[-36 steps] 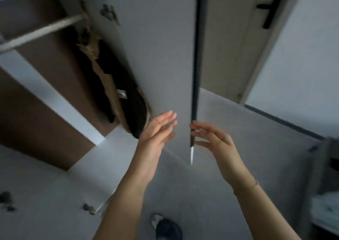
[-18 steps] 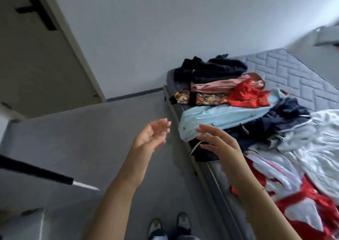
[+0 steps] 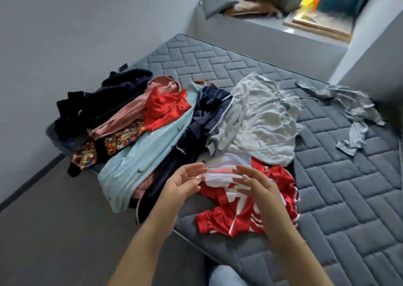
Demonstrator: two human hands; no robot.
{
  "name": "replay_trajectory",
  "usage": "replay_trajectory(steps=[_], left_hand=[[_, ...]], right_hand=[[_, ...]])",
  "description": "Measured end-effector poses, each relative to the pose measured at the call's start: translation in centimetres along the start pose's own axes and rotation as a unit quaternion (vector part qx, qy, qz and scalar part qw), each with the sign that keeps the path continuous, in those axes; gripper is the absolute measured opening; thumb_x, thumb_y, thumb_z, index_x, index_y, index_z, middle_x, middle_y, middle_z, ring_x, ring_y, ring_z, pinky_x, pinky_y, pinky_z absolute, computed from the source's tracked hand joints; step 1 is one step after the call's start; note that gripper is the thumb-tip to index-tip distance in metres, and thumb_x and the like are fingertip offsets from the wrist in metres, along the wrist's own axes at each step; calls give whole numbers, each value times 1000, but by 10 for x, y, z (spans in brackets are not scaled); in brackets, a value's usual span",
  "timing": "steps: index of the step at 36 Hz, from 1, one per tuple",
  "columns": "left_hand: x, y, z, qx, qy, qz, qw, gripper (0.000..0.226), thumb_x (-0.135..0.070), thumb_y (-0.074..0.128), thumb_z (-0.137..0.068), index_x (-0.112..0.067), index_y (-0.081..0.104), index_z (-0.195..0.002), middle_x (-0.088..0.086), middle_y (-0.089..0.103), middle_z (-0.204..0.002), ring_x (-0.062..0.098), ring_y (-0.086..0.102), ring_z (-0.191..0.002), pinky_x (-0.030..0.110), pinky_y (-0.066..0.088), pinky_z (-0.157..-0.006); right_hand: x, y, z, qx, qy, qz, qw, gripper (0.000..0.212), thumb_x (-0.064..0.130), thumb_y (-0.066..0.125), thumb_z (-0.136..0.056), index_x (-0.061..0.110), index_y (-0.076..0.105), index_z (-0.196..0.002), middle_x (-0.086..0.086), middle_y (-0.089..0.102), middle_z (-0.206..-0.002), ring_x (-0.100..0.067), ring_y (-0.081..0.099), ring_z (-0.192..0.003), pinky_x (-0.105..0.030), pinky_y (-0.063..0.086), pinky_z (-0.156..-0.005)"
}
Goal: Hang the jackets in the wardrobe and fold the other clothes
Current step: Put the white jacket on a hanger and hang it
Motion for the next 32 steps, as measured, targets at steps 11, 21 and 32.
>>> replay_trajectory(steps=[11,21,32], left_hand=[[104,149,-199,65,-166,-112,978,21,-5,59,-91,-19,61,-106,-3,68,-107,6,62,-92,19,47,-74],[278,203,-308,104,-237,-356,898,45,-18,69,-86,-6,54,-128,11,58,-128,19,55,-111,27,42,-93],[356,215,-346,84,-108,-628,767,36,-40,68,-84,-9,63,-102,15,49,-117,32,45,-114,41,42,-93]], right_hand=[[-64,-158,-141,-153,92,8,984,25,8,49,-97,22,69,-105,5,71,-105,-9,68,-95,-23,54,-77],[-191,-232,-176,-261,205,-43,942,24,11,48,-98,24,68,-98,6,70,-102,-7,67,-92,-20,53,-74],[-270,-249,-167,-295,273,-73,913,28,6,45,-98,23,67,-97,4,71,-101,-12,66,-96,-23,51,-74]])
Point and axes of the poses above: each hand's wrist, its own z-axis away from the middle knuckle, its own y-axis out of the palm, x = y × z, the point moved 2 cm from there along -z, towards the middle knuckle
